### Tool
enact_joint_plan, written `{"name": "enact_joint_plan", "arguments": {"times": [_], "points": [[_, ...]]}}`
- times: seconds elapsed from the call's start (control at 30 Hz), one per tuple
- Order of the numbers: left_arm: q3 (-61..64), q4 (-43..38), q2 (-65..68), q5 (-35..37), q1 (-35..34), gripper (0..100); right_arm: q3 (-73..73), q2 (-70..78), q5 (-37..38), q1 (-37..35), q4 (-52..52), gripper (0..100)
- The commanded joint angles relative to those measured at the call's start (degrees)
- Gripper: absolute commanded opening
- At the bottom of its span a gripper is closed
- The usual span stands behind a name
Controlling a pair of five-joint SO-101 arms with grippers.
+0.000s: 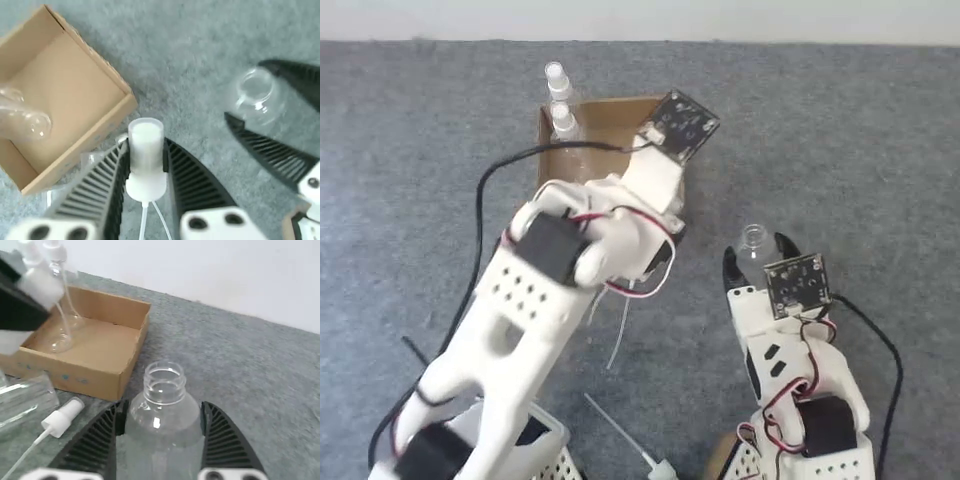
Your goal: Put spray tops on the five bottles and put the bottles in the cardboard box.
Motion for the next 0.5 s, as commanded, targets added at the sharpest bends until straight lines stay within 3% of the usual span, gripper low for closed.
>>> {"name": "enact_joint_plan", "arguments": {"times": [0.0, 0.47], "points": [[3.56, -5.45, -9.14, 1.76, -0.35, 1, -0.79, -0.84, 0.53, -3.21, -1.19, 7.6], [13.67, -14.42, -23.21, 5.27, -4.4, 1, 2.02, -0.84, 0.62, -12.35, -1.71, 7.7]]}}
